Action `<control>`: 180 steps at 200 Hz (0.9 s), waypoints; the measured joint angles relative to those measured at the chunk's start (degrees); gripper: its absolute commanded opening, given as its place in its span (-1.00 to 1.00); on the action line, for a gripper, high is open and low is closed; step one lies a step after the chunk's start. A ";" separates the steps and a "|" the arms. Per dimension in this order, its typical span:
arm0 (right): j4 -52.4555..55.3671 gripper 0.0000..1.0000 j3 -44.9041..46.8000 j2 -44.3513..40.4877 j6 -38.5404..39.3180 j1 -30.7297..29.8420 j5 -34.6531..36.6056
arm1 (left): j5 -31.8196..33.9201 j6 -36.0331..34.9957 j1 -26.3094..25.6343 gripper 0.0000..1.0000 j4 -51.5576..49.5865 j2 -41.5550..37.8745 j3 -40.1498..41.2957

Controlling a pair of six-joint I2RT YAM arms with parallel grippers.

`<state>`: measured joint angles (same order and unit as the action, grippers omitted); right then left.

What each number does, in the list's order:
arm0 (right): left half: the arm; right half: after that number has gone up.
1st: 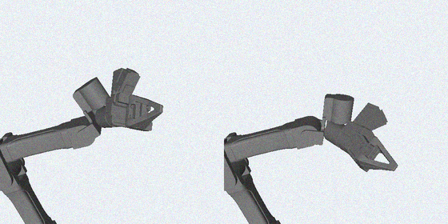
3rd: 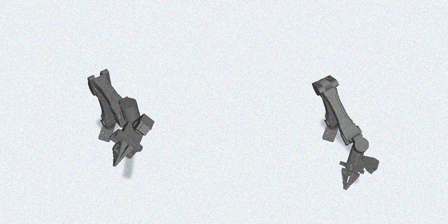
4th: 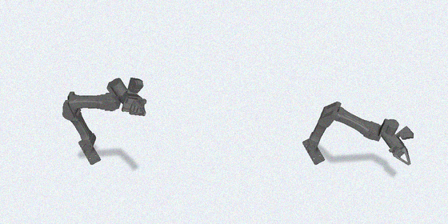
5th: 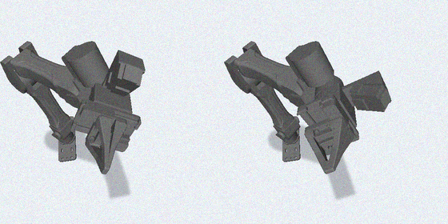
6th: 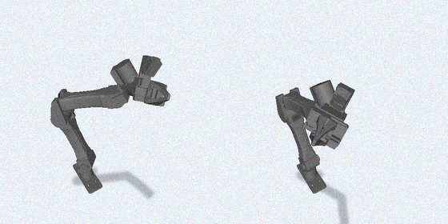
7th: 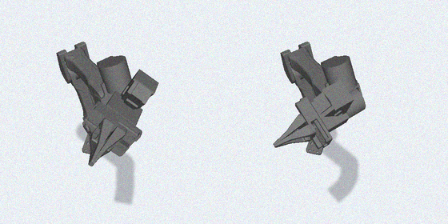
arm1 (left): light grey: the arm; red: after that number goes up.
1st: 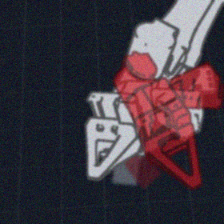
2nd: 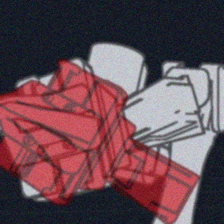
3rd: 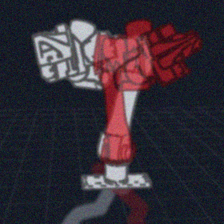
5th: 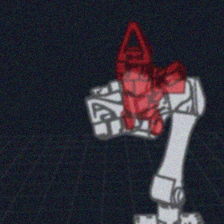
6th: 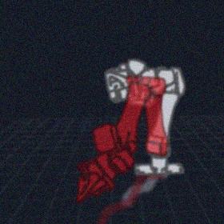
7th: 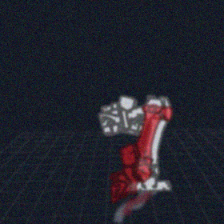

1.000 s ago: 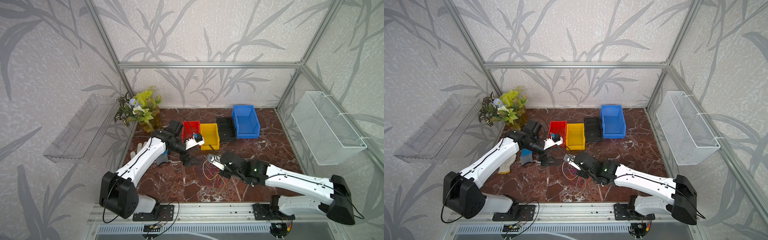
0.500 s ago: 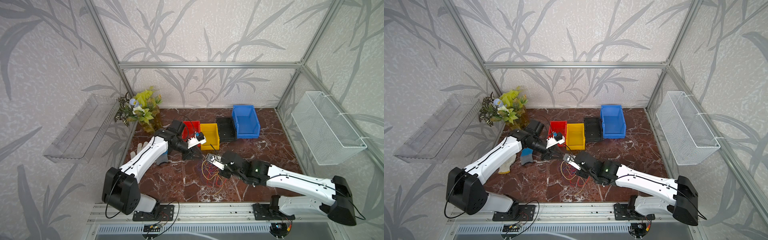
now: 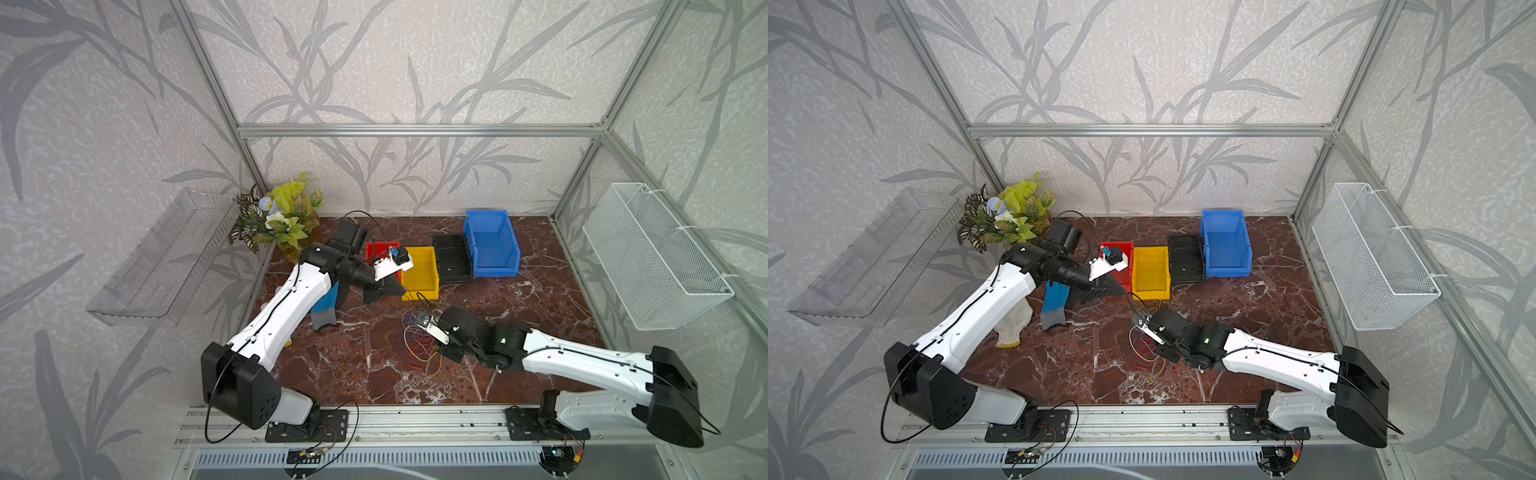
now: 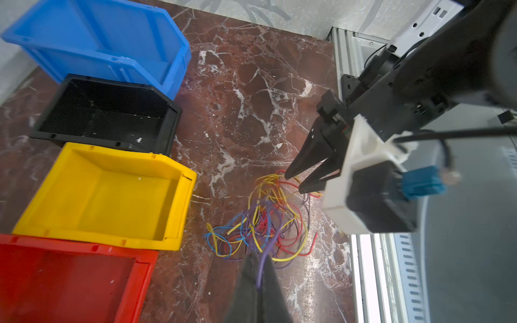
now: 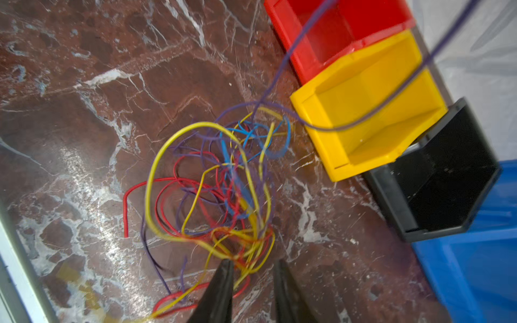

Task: Untangle and sort cables by color
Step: Untie the cable.

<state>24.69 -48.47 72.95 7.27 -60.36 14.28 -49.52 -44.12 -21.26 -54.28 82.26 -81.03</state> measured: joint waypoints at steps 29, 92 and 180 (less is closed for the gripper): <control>1.55 -0.47 0.11 4.52 -2.82 3.56 -2.97 | 0.42 0.90 2.01 -1.00 -2.45 -0.35 -7.21; 3.78 0.73 -0.52 2.64 -6.36 7.85 -14.93 | -0.61 2.75 3.67 -1.00 -6.10 -2.93 -17.25; -6.51 0.84 -1.31 10.64 -14.58 15.76 -25.40 | 1.57 7.30 8.28 -1.00 -7.26 -3.17 -28.09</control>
<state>18.17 -49.78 83.59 -7.31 -44.60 -11.11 -47.94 -36.82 -12.97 -61.54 79.09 -109.12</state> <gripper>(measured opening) 0.974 0.035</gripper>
